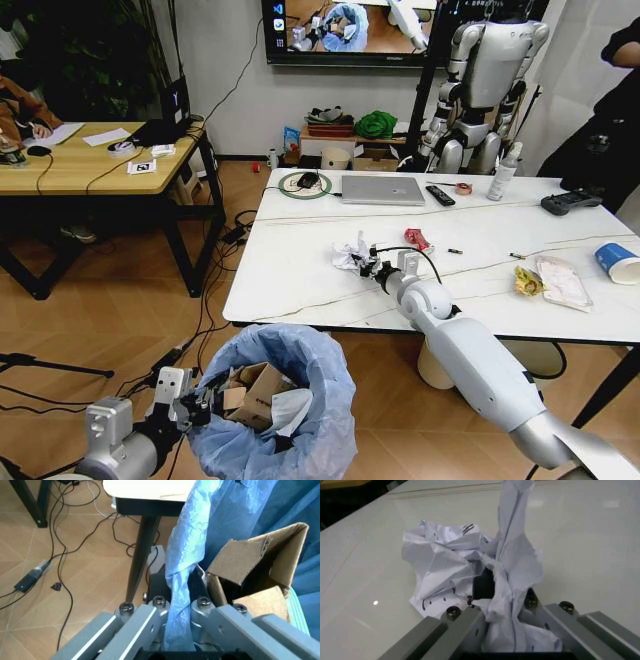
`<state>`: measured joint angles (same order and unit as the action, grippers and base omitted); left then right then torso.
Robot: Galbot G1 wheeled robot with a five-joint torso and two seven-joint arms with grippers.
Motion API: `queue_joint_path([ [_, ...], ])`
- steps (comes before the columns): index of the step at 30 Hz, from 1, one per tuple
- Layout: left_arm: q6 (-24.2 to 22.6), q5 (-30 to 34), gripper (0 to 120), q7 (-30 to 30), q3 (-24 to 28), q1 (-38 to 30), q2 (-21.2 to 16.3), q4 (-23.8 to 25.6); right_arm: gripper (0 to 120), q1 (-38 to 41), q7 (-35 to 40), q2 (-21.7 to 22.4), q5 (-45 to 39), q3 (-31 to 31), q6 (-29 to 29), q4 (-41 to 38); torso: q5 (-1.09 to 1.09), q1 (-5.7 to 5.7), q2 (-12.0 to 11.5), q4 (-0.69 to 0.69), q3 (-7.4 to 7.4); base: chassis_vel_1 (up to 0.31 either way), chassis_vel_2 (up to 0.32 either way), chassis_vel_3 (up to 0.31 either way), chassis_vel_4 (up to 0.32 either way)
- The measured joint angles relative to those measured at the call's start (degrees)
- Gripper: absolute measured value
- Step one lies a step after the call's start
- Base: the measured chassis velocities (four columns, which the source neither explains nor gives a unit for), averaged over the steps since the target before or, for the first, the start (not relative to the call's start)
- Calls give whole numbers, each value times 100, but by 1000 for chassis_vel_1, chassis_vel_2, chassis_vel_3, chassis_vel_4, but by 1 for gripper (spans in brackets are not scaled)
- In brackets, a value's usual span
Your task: Pick up the trash bin and place the trash from the table into it.
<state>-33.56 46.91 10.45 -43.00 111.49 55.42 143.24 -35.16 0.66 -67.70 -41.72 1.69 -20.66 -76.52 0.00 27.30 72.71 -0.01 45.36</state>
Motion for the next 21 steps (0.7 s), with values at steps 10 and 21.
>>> queue_joint_path([
  [10, 2, 15, 0, 0, -5, -8, -5, 0, 0, -78, -55, 280, -130, -12, 82, -312, 0, 0, 0, 1, 0, 0, 0, 0, 0],
  [21, 4, 20, 0, 0, -46, 46, -28, 0, 0, -526, -206, 1228, -795, -191, 225, -1910, 1, 0, 0, -1, 0, 0, 0, 0, 0],
])
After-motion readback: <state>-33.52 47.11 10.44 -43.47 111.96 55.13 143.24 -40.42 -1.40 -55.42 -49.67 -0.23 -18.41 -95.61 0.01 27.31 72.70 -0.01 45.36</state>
